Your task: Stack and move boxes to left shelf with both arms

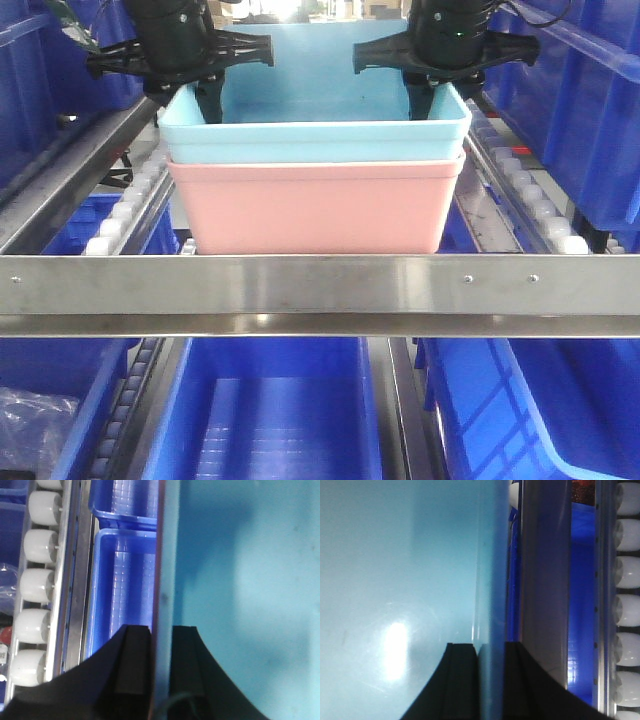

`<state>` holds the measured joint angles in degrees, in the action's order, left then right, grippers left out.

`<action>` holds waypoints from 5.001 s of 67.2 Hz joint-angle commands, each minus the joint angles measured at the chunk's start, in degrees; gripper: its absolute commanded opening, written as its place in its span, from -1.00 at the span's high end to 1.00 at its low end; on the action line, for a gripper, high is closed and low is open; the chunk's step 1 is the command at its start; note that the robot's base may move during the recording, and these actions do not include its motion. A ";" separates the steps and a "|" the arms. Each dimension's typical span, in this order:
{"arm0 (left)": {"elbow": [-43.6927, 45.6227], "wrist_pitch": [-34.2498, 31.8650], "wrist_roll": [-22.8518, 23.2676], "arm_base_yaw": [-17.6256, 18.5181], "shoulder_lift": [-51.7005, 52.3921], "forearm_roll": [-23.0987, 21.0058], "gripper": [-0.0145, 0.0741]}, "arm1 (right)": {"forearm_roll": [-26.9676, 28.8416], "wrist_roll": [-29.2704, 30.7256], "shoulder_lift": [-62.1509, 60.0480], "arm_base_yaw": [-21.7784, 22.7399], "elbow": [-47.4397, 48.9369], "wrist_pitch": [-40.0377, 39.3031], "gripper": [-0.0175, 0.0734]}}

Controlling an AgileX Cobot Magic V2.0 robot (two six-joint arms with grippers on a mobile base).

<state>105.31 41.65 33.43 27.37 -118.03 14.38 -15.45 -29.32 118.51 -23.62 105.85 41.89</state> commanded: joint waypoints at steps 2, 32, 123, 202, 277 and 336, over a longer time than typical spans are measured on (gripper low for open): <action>2.68 -6.12 0.13 0.12 4.62 1.36 0.55 | -2.80 0.56 -4.37 0.13 2.74 -5.77 0.36; 2.68 -8.76 0.13 0.12 5.31 4.36 -0.29 | -2.80 0.56 -4.62 0.13 5.97 -3.10 -0.52; -30.13 -27.56 0.13 -1.52 33.41 8.77 0.68 | -7.17 1.23 -24.61 -7.57 -14.86 -21.03 0.51; -76.46 -49.62 0.13 -1.52 82.24 10.55 0.67 | -13.49 1.23 -83.61 -7.52 -71.94 -44.64 0.51; -76.65 -46.48 0.13 -1.52 92.29 11.07 0.68 | 5.68 21.82 -97.64 8.01 -83.12 -45.41 0.51; -76.65 -46.36 0.13 -1.52 92.29 11.07 0.68 | 15.45 30.76 -119.86 23.59 -106.49 -55.90 0.51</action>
<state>27.04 0.00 33.43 25.92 -25.55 25.19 0.78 1.54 -0.50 -0.27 -1.61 -8.59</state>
